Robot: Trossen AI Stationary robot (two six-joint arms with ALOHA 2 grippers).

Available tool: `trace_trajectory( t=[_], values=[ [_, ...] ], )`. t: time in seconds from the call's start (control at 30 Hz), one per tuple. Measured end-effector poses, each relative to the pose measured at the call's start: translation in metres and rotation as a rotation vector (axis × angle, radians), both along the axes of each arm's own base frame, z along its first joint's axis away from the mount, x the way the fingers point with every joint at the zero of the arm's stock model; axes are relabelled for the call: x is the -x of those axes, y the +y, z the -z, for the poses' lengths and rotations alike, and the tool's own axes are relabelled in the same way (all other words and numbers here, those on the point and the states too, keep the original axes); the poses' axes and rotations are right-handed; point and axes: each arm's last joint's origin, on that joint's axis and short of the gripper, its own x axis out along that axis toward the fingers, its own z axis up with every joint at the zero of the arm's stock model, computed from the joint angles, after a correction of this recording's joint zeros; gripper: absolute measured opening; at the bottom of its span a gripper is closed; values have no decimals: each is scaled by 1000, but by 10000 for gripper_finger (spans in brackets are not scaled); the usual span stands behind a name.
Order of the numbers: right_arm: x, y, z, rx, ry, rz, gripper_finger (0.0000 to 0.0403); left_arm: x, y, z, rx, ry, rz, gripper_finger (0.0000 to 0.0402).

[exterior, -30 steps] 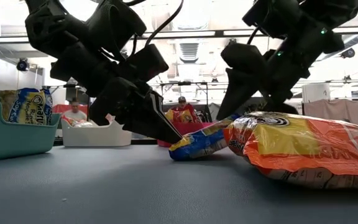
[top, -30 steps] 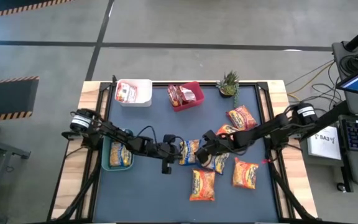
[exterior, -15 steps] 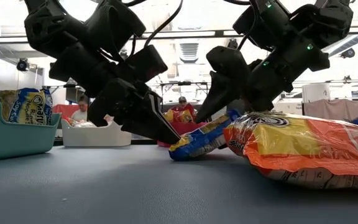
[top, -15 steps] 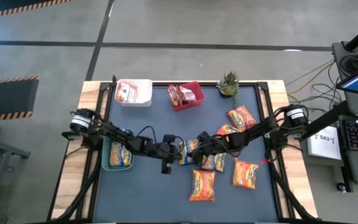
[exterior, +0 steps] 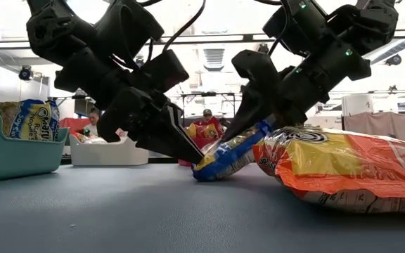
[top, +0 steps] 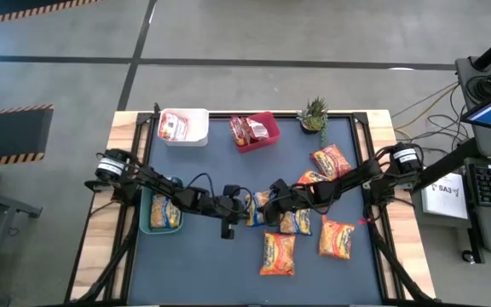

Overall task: Sort Maruchan noodles
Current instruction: Stack the blue noodle pack on top of the blue noodle pack

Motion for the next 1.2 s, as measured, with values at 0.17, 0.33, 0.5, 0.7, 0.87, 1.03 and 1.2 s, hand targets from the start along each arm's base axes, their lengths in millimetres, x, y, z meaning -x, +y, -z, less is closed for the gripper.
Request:
trace_trajectory(
  t=[0.17,0.33,0.5,0.7,0.87,1.03,1.2],
  values=[
    [-1,0,-2,28,-16,-24,164,2,0,-7,-5,3,10,38],
    [-3,1,-5,103,-48,-80,170,11,4,-20,-72,47,-15,38],
    [-3,2,-7,226,-66,-107,163,20,7,-46,-107,13,-15,38],
    [-5,7,-14,372,-183,-155,164,39,10,-81,-105,-138,22,38],
    [1,13,-20,477,-353,-203,162,64,11,-102,-1,-373,116,38],
    [13,18,-25,640,-506,-234,159,89,17,-103,110,-520,84,38],
    [17,24,-32,842,-571,-268,163,102,20,-96,206,-566,45,46]
  ],
)
